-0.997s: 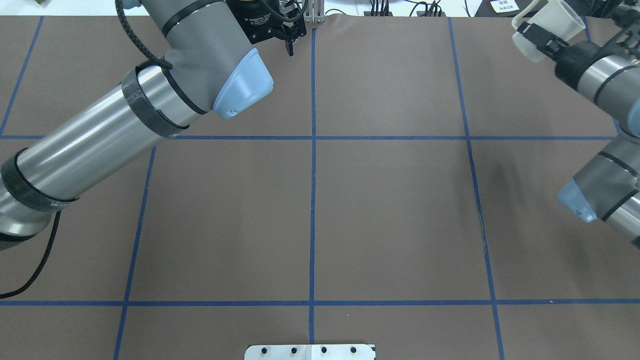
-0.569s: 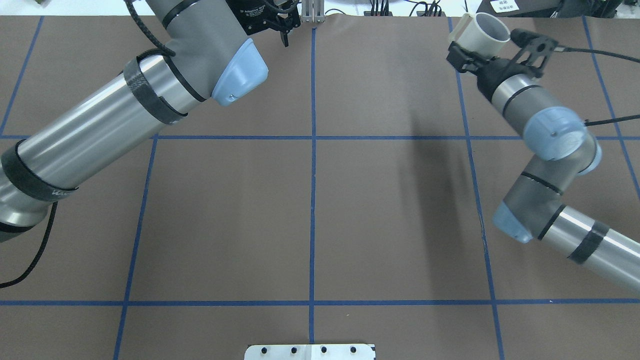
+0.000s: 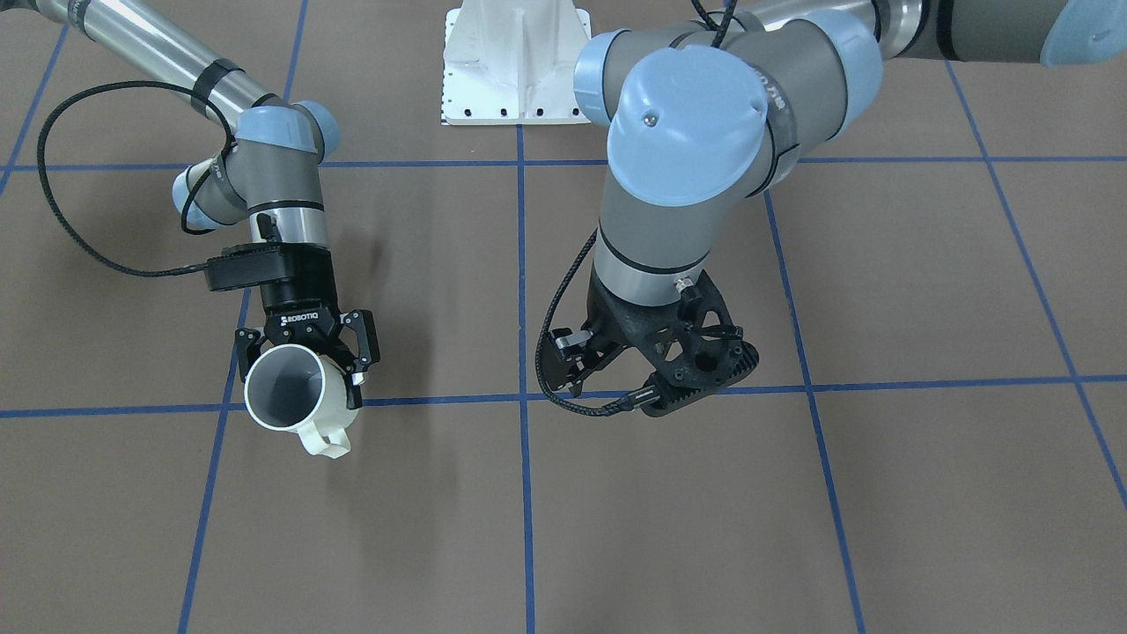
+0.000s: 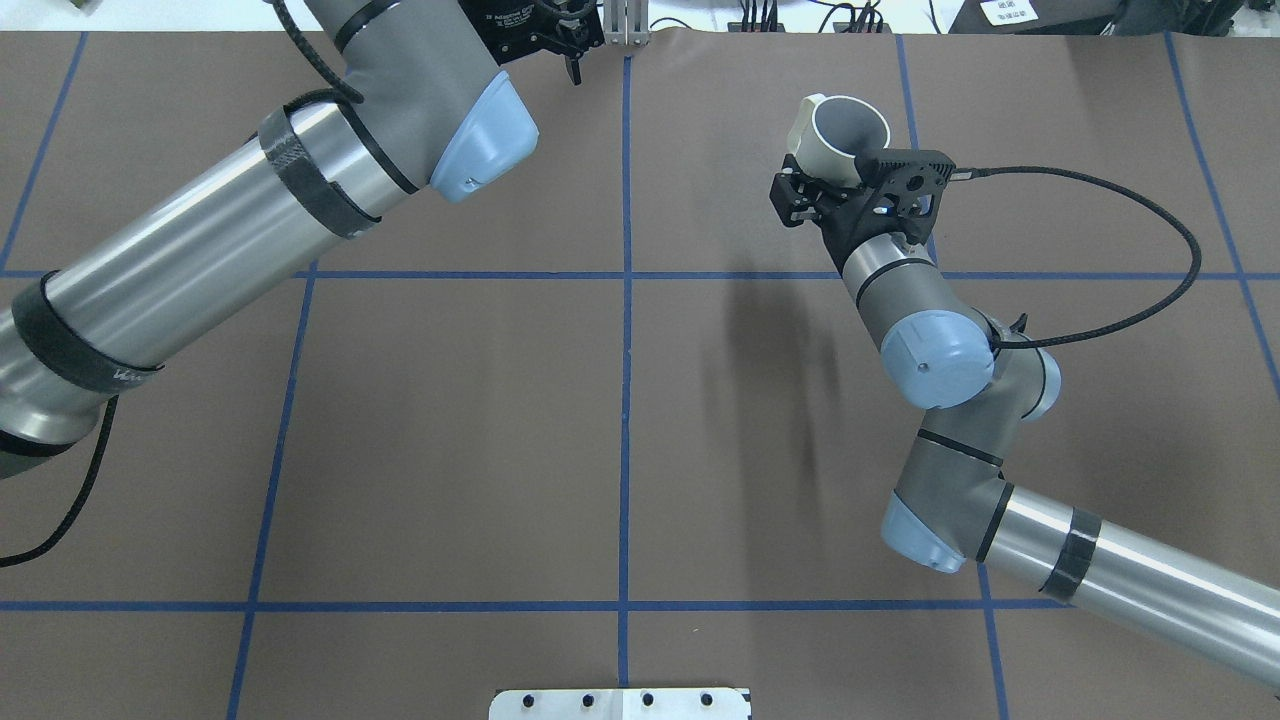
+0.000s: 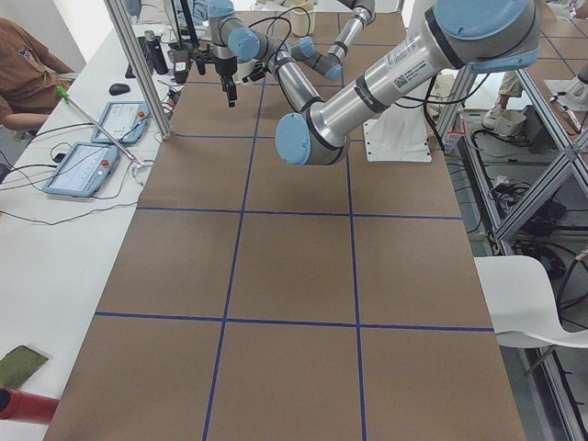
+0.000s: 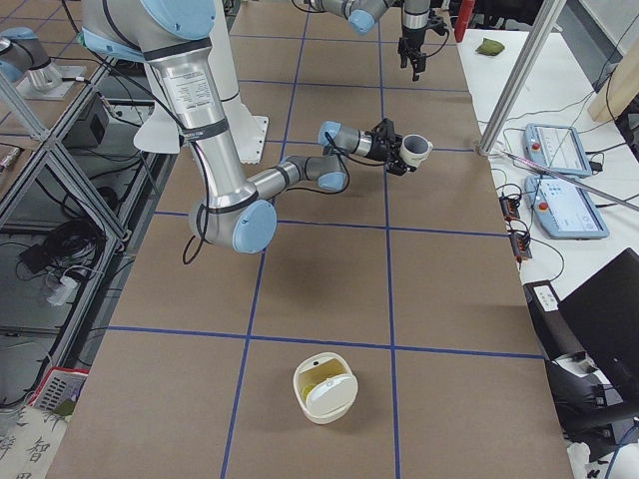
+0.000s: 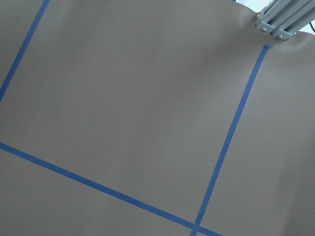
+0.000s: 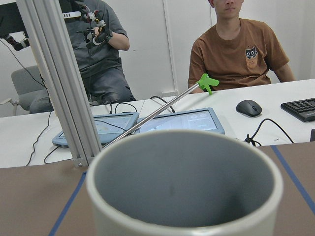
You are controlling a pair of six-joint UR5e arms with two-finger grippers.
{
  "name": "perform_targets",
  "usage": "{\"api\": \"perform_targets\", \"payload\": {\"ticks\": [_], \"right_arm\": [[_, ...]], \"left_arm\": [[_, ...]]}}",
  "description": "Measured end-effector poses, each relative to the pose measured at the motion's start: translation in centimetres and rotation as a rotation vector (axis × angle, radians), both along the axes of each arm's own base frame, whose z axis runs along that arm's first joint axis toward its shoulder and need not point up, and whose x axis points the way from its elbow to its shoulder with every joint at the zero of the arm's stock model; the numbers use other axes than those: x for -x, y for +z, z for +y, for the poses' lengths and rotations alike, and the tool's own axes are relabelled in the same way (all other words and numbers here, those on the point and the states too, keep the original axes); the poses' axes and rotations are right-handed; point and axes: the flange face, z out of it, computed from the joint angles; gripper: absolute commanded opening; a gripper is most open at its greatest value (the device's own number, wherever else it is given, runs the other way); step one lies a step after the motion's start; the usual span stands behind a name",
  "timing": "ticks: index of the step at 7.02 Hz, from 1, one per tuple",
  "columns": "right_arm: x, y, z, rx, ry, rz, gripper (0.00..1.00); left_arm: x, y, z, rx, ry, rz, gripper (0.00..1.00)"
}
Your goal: Left arm hands cup to right arm to dump lemon
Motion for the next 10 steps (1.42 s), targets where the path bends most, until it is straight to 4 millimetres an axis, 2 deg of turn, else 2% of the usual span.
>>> {"api": "perform_targets", "payload": {"ticks": [2, 3, 5, 7, 10], "right_arm": [[3.3, -3.3, 1.3, -0.025, -0.027, 0.067, 0.07], [4.3, -4.0, 1.9, -0.030, -0.033, 0.081, 0.13], [5.9, -5.3, 2.6, -0.037, -0.025, 0.094, 0.14], [8.7, -7.3, 3.4, -0.039, 0.008, 0.131, 0.16], [10.1, -9.3, 4.0, -0.057, 0.009, 0.155, 0.27]], "left_arm": [[-0.5, -1.7, -0.3, -0.006, 0.001, 0.010, 1.00], [-1.2, -2.8, -0.3, 0.005, 0.019, 0.022, 1.00], [-3.5, -4.9, 1.3, 0.042, 0.079, 0.065, 0.97], [-4.4, -6.9, 2.4, 0.060, 0.082, 0.088, 0.97], [-6.1, -7.3, 4.0, 0.077, 0.124, 0.108, 0.94]]}}
